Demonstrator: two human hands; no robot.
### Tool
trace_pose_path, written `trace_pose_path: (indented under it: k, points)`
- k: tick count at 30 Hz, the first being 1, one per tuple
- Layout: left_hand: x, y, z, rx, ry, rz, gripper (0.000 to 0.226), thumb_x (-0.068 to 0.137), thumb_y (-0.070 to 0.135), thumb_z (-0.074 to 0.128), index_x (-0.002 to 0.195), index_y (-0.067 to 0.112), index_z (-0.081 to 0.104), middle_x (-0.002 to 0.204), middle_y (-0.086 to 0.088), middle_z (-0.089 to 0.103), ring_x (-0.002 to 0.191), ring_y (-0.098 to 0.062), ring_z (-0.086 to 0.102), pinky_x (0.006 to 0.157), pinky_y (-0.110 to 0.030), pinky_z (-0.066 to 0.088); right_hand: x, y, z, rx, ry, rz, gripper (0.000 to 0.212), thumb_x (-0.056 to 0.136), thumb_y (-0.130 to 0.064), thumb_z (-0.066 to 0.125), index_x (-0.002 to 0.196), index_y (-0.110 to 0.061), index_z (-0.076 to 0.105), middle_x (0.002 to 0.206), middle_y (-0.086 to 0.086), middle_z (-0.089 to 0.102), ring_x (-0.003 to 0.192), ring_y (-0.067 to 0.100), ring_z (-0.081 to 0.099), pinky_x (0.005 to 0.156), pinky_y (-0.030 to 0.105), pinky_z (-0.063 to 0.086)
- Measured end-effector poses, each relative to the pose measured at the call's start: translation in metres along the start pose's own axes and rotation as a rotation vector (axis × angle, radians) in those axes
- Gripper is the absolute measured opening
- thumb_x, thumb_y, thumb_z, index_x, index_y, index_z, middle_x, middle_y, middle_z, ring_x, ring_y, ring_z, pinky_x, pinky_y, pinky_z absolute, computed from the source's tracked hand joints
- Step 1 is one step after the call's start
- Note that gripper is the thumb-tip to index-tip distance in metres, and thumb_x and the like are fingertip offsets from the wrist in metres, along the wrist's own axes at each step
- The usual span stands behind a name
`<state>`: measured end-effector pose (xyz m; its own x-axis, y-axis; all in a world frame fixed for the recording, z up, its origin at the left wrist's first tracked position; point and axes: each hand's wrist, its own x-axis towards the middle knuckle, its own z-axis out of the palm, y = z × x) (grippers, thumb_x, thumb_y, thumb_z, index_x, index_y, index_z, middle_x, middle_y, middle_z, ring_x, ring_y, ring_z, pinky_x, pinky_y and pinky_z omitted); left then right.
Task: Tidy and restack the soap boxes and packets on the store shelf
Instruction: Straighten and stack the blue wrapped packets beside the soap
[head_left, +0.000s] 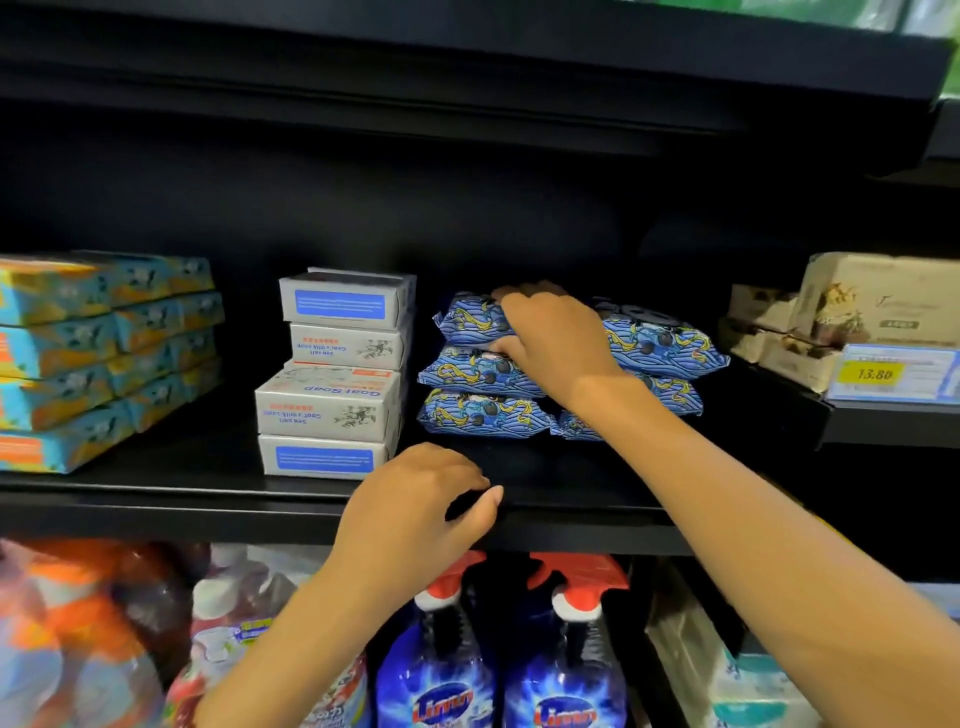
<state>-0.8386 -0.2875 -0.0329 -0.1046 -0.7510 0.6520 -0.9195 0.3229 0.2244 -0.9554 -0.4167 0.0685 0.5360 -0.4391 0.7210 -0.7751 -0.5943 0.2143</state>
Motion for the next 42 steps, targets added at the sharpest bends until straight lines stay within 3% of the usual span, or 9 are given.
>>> trace_pose_path:
  k: [6, 9, 13, 17, 20, 23, 27, 35, 42]
  points:
    - [0.002, -0.001, 0.0, -0.009, 0.014, 0.007, 0.029, 0.08, 0.036, 0.062, 0.092, 0.014, 0.075, 0.092, 0.005, 0.072, 0.09, -0.017, 0.066, 0.075, -0.025, 0.05, -0.004, -0.011, -0.019, 0.142, 0.151, 0.057, 0.049, 0.091, -0.033, 0.056, 0.133, -0.01, 0.045, 0.116, 0.007, 0.06, 0.11, 0.025, 0.05, 0.077, 0.033, 0.042]
    - [0.007, -0.002, 0.001, 0.007, 0.112, -0.003, 0.03, 0.075, 0.024, 0.077, 0.1, 0.008, 0.073, 0.096, -0.003, 0.072, 0.094, -0.022, 0.066, 0.084, -0.023, 0.042, -0.023, -0.012, -0.047, 0.359, 0.289, 0.093, 0.045, 0.086, -0.025, 0.064, 0.127, -0.009, 0.052, 0.113, 0.006, 0.061, 0.105, 0.022, 0.053, 0.08, 0.033, 0.043]
    - [0.027, 0.002, 0.001, 0.027, 0.235, 0.013, 0.04, 0.07, 0.011, 0.081, 0.107, 0.003, 0.069, 0.105, -0.01, 0.07, 0.1, -0.029, 0.065, 0.089, -0.023, 0.035, -0.075, 0.006, -0.073, 0.481, 0.302, 0.154, 0.042, 0.085, -0.026, 0.065, 0.122, -0.01, 0.055, 0.106, 0.002, 0.063, 0.1, 0.018, 0.057, 0.076, 0.036, 0.05]
    - [0.067, 0.002, 0.0, 0.007, 0.214, -0.014, 0.053, 0.075, 0.011, 0.074, 0.125, 0.008, 0.058, 0.125, -0.008, 0.06, 0.116, -0.028, 0.054, 0.094, -0.022, 0.032, -0.122, 0.016, -0.077, 0.354, 0.316, 0.203, 0.043, 0.081, -0.027, 0.06, 0.117, -0.004, 0.058, 0.102, 0.007, 0.064, 0.096, 0.024, 0.06, 0.072, 0.028, 0.048]
    - [0.101, -0.007, 0.004, 0.152, -0.001, -0.069, 0.066, 0.081, 0.031, 0.071, 0.139, 0.016, 0.043, 0.138, -0.004, 0.048, 0.126, -0.025, 0.043, 0.102, -0.033, 0.035, -0.144, 0.023, -0.071, 0.303, 0.32, 0.258, 0.045, 0.078, -0.025, 0.063, 0.114, 0.001, 0.059, 0.101, 0.011, 0.065, 0.095, 0.026, 0.06, 0.075, 0.026, 0.044]
    - [0.115, -0.015, 0.006, 0.293, -0.145, -0.152, 0.072, 0.079, 0.047, 0.07, 0.14, 0.022, 0.04, 0.138, -0.004, 0.048, 0.127, -0.027, 0.042, 0.099, -0.04, 0.041, -0.163, 0.033, -0.064, 0.293, 0.271, 0.281, 0.041, 0.082, -0.026, 0.065, 0.113, -0.001, 0.061, 0.101, 0.009, 0.065, 0.093, 0.024, 0.061, 0.072, 0.026, 0.045]
    - [0.115, -0.022, 0.013, 0.314, -0.058, -0.119, 0.063, 0.081, 0.038, 0.07, 0.135, 0.018, 0.045, 0.131, -0.006, 0.053, 0.121, -0.029, 0.045, 0.094, -0.038, 0.041, -0.181, 0.046, -0.055, 0.219, 0.22, 0.315, 0.04, 0.074, -0.012, 0.075, 0.11, 0.0, 0.063, 0.099, 0.011, 0.066, 0.089, 0.031, 0.064, 0.071, 0.023, 0.042]
    - [0.114, -0.024, 0.02, 0.445, 0.048, -0.118, 0.044, 0.094, 0.034, 0.054, 0.126, 0.006, 0.045, 0.118, -0.015, 0.057, 0.108, -0.034, 0.049, 0.083, -0.039, 0.041, -0.185, 0.055, -0.047, 0.101, 0.284, 0.189, 0.04, 0.07, -0.017, 0.066, 0.105, 0.002, 0.065, 0.097, 0.014, 0.067, 0.093, 0.02, 0.056, 0.076, 0.024, 0.041]
    - [0.104, -0.011, 0.014, 0.223, 0.142, -0.216, 0.042, 0.095, 0.03, 0.052, 0.128, 0.005, 0.046, 0.121, -0.014, 0.054, 0.112, -0.031, 0.044, 0.085, -0.037, 0.037, -0.172, 0.051, -0.035, 0.016, 0.149, 0.034, 0.04, 0.065, -0.01, 0.081, 0.102, -0.005, 0.067, 0.097, 0.007, 0.068, 0.089, 0.027, 0.066, 0.072, 0.033, 0.053]
